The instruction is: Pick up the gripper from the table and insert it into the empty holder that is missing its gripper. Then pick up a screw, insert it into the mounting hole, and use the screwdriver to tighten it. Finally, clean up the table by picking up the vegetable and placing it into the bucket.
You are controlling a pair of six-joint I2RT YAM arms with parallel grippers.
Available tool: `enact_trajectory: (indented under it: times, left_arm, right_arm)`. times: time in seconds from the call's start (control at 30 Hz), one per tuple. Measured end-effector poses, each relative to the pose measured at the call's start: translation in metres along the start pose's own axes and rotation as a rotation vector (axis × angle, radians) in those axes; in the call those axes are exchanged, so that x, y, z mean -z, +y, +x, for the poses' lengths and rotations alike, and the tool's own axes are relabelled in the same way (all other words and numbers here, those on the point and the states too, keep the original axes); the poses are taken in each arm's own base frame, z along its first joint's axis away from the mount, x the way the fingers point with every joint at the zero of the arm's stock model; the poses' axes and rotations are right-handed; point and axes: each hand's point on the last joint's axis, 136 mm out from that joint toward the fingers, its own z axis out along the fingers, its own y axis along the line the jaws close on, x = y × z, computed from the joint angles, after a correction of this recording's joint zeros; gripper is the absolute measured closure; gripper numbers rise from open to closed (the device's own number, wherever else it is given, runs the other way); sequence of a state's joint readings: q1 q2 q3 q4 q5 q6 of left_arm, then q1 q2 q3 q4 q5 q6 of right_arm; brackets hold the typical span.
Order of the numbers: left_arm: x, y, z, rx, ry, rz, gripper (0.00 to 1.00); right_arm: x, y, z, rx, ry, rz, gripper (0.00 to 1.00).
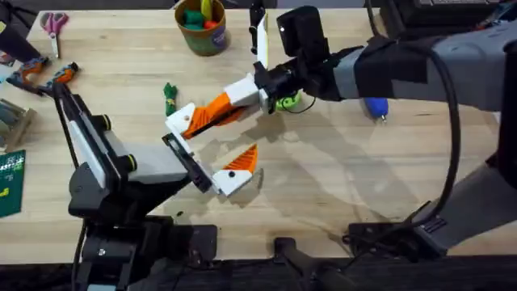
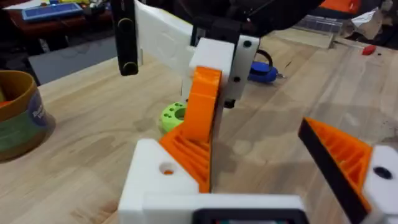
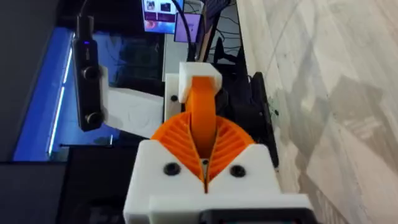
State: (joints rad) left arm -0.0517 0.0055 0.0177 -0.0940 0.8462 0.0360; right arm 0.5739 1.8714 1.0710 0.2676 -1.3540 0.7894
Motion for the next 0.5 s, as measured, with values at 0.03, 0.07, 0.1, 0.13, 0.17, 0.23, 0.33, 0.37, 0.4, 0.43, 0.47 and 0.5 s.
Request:
enact_trajectory:
  times: [0.03, 0.07, 0.1, 0.13, 0.17, 0.23, 0.33, 0.37, 0.4, 0.43, 0.47, 0.5]
  left_arm:
    - [0.0000, -0.0005, 0.0000, 0.001, 0.000, 0.003, 0.015]
    - [0.0000, -0.0009, 0.0000, 0.003, 0.000, 0.005, 0.015]
    - [0.0000, -0.0011, 0.0000, 0.003, 0.000, 0.007, 0.015]
    - [0.0000, -0.0012, 0.0000, 0.004, 0.000, 0.007, 0.015]
    - [0.0000, -0.0011, 0.0000, 0.003, 0.000, 0.007, 0.015]
    - [0.0000, -0.0011, 0.0000, 0.004, 0.000, 0.006, 0.015]
    - [0.0000, -0.0011, 0.0000, 0.007, 0.000, 0.006, 0.015]
    - [0.0000, -0.0011, 0.0001, 0.008, 0.000, 0.006, 0.015]
    - [0.0000, -0.0011, 0.0001, 0.008, 0.000, 0.006, 0.015]
    - [0.0000, -0.0007, 0.0000, 0.010, 0.000, 0.004, 0.015]
    - [0.0000, -0.0003, 0.0000, 0.010, 0.000, 0.002, 0.015]
    - [0.0000, 0.0003, 0.0000, 0.009, 0.000, -0.002, 0.015]
  right_arm:
    - [-0.0001, -0.0003, -0.0002, 0.000, -0.002, 0.002, 0.991]
    - [-0.0005, -0.0004, -0.0003, 0.001, -0.002, 0.003, 0.991]
    - [-0.0007, -0.0003, -0.0003, 0.002, -0.002, 0.003, 0.991]
    - [-0.0010, -0.0003, -0.0006, 0.005, -0.003, 0.003, 0.991]
    - [-0.0011, 0.0001, -0.0012, 0.009, -0.004, 0.003, 0.991]
    - [-0.0014, -0.0003, -0.0024, 0.014, -0.010, 0.008, 0.991]
    - [-0.0016, -0.0008, -0.0035, 0.017, -0.015, 0.013, 0.991]
    - [-0.0018, -0.0010, -0.0037, 0.015, -0.017, 0.014, 0.991]
    - [-0.0018, -0.0010, -0.0039, 0.014, -0.017, 0.015, 0.991]
    - [-0.0027, 0.0001, -0.0059, 0.026, -0.023, 0.016, 0.991]
    - [-0.0030, 0.0003, -0.0071, 0.033, -0.028, 0.018, 0.991]
    - [-0.0036, 0.0004, -0.0083, 0.035, -0.033, 0.021, 0.991]
